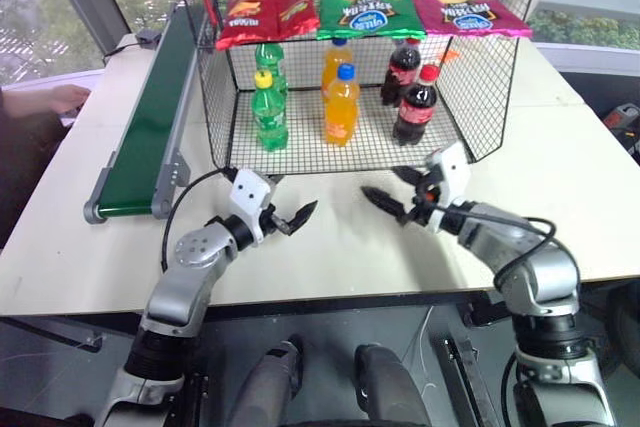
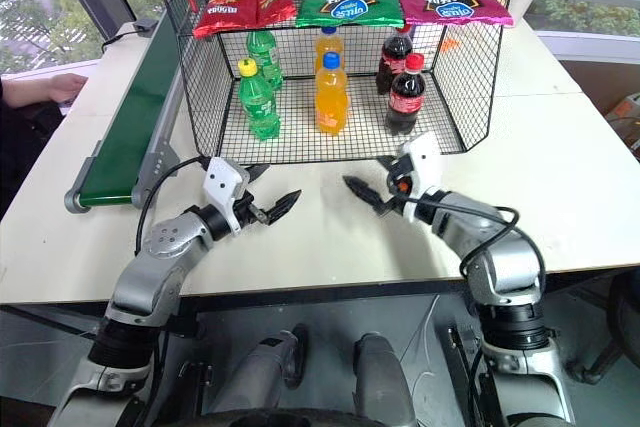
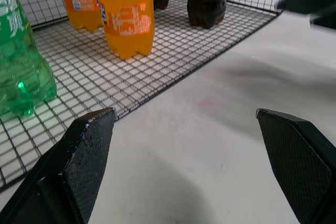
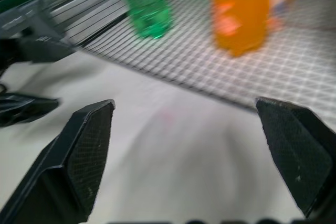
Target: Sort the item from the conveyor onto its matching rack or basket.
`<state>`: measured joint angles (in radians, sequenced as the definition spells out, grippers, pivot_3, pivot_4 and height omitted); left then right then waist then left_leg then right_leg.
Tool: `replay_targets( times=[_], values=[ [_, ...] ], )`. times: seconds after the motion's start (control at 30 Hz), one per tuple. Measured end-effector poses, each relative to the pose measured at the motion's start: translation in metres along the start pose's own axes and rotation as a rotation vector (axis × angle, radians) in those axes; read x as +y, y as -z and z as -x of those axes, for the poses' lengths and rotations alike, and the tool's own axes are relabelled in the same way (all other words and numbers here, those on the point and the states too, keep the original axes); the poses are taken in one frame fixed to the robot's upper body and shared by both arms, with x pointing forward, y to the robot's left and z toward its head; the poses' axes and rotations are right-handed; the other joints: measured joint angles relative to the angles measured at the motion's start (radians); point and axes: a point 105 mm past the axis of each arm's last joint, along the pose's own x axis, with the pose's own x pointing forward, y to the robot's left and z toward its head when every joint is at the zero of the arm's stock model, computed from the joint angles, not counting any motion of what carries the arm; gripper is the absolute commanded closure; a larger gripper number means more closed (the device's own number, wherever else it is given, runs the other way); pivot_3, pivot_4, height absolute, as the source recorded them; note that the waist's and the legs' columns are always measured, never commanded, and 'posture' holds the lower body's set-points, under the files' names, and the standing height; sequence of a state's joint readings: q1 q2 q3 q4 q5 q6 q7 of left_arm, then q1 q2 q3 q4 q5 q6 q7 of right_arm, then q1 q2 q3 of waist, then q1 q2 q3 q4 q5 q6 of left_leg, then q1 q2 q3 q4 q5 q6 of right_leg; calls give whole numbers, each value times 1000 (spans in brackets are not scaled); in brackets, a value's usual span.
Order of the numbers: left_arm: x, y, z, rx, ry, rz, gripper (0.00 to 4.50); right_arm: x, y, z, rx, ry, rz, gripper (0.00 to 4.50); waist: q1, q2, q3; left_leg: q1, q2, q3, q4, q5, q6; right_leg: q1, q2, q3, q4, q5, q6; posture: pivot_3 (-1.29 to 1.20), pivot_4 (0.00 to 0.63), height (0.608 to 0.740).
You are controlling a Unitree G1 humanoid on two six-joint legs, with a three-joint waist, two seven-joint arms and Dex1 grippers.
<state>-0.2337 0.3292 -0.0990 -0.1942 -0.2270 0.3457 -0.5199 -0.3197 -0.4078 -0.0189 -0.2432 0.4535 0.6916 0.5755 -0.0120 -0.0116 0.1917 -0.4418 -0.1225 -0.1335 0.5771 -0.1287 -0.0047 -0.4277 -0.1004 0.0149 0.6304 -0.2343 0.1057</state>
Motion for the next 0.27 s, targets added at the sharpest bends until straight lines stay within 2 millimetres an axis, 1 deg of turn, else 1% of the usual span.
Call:
replay_targets(
  times=[0.03, 0.1, 0.27],
  values=[
    [1, 2, 2, 7, -5, 1, 0, 4, 7, -2, 13, -7, -15, 77, 0, 0, 0, 0, 0, 0, 0, 0, 0, 0, 0, 0, 0, 0, 0, 0, 150, 738],
    [2, 5, 5, 14, -12, 7, 0, 7, 14, -4, 28, -9, -28, 77, 1, 0, 0, 0, 0, 0, 0, 0, 0, 0, -1, 0, 0, 0, 0, 0, 150, 738],
    [0, 7, 7, 22, -14, 18, 0, 3, 16, -8, 26, 9, -29, 77, 1, 0, 0, 0, 0, 0, 0, 0, 0, 0, 0, 0, 0, 0, 0, 0, 150, 738]
  ],
)
